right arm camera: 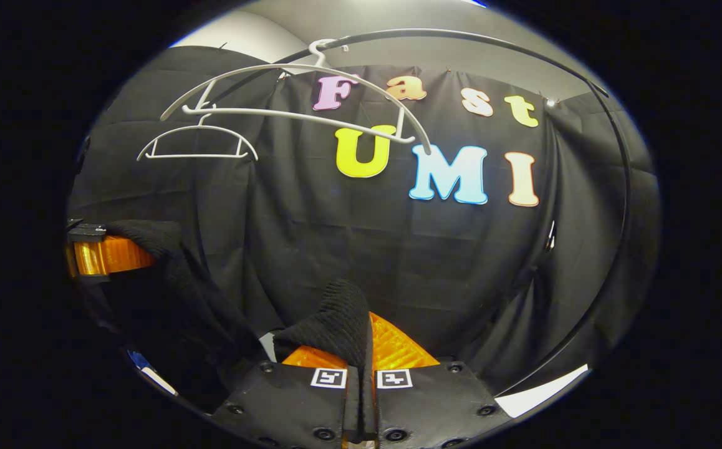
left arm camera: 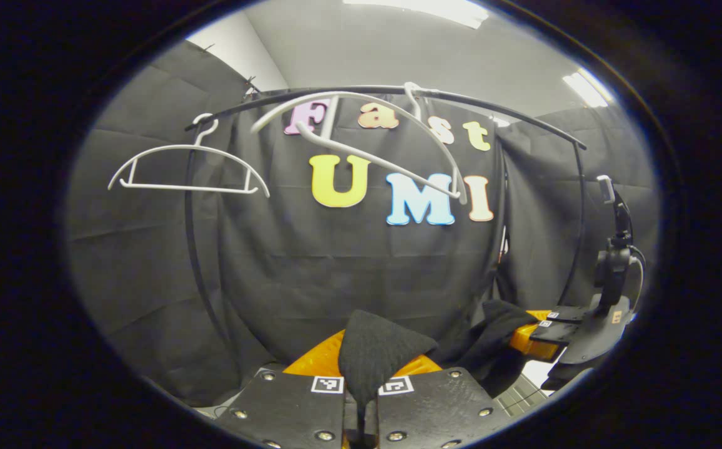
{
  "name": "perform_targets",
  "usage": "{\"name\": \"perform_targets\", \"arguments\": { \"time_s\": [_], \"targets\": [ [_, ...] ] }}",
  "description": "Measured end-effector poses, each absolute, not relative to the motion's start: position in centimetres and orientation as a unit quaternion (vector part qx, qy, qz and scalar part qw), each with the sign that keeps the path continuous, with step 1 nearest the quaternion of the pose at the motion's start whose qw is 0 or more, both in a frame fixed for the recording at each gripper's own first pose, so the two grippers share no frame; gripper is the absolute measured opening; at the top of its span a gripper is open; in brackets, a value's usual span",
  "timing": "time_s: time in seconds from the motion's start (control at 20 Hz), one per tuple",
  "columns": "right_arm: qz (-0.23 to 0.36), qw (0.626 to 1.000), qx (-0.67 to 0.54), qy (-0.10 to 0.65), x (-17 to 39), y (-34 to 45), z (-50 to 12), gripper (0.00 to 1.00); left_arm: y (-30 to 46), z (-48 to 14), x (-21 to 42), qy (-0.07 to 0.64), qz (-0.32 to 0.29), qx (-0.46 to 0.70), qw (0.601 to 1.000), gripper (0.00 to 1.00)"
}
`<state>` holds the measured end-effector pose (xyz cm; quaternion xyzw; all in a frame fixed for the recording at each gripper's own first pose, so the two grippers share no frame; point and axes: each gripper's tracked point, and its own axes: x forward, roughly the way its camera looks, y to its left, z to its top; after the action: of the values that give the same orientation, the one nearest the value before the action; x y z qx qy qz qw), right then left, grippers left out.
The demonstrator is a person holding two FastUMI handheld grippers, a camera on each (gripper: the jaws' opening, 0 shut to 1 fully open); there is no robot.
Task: Grasp the clothes on the hanger with both hands and then place them into the laundry hamper below.
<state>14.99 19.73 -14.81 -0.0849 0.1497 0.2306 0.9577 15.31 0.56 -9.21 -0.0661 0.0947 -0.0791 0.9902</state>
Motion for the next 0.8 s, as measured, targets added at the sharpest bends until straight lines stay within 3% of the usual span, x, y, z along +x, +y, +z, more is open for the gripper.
{"name": "perform_targets", "arguments": {
  "time_s": [0.25,0.8],
  "targets": [
    [0.24,0.95,-0.067,0.187,12.9,19.9,-18.2,0.03,-2.1,-12.9,14.8,0.117,-0.089,-0.065,0.987,0.06],
    [0.22,0.923,-0.081,0.305,10.1,17.6,-30.1,0.04,-2.2,-27.5,13.9,0.238,-0.052,-0.023,0.97,0.07]
  ]
}}
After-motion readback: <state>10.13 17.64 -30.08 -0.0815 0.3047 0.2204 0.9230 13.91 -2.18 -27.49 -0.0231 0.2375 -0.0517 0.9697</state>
